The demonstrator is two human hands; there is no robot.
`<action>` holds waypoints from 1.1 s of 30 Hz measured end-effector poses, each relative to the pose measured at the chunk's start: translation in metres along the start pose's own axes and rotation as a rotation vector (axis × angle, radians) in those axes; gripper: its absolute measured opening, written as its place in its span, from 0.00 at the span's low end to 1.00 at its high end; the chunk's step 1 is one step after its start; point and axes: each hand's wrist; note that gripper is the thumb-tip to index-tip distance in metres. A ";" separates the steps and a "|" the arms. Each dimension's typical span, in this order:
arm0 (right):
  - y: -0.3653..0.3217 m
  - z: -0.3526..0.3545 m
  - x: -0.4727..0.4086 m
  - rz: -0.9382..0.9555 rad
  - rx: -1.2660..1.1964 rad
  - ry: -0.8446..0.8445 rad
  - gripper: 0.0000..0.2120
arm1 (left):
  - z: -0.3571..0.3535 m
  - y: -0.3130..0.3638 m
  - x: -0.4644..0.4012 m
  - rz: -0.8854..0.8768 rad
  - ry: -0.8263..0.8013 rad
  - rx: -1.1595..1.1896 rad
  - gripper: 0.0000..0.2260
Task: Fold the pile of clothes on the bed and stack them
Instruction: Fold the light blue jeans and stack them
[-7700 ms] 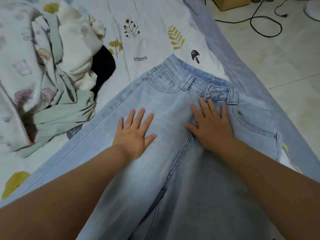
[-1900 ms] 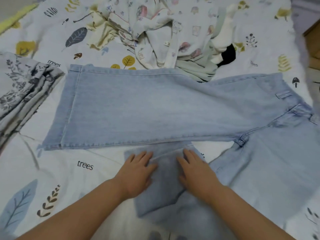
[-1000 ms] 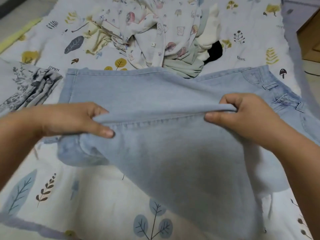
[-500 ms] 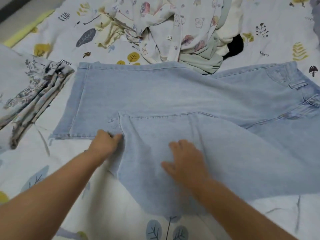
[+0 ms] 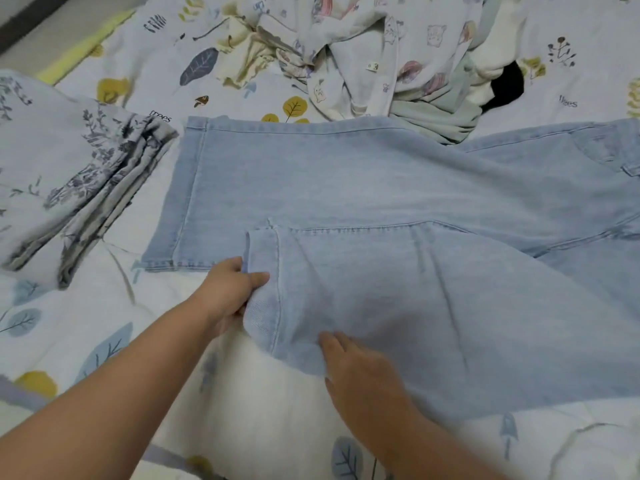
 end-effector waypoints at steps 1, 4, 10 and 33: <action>-0.004 0.008 0.000 0.019 -0.045 -0.029 0.23 | 0.009 0.004 0.002 -0.040 0.019 0.013 0.05; -0.027 0.019 0.008 0.078 -0.137 0.007 0.18 | 0.047 0.009 0.009 -0.125 0.051 -0.003 0.08; -0.075 -0.006 0.016 0.154 -0.140 -0.289 0.32 | 0.097 -0.035 0.006 -0.012 0.156 -0.359 0.05; 0.019 0.043 -0.173 -0.289 -0.178 0.373 0.11 | 0.123 -0.026 -0.065 -0.387 0.577 -0.293 0.05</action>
Point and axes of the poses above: each hand's wrist, its own x-axis away from the middle knuckle, its own z-axis out of the back of the hand, y = z × x, and after that the axes turned 3 degrees about -z, right-handed
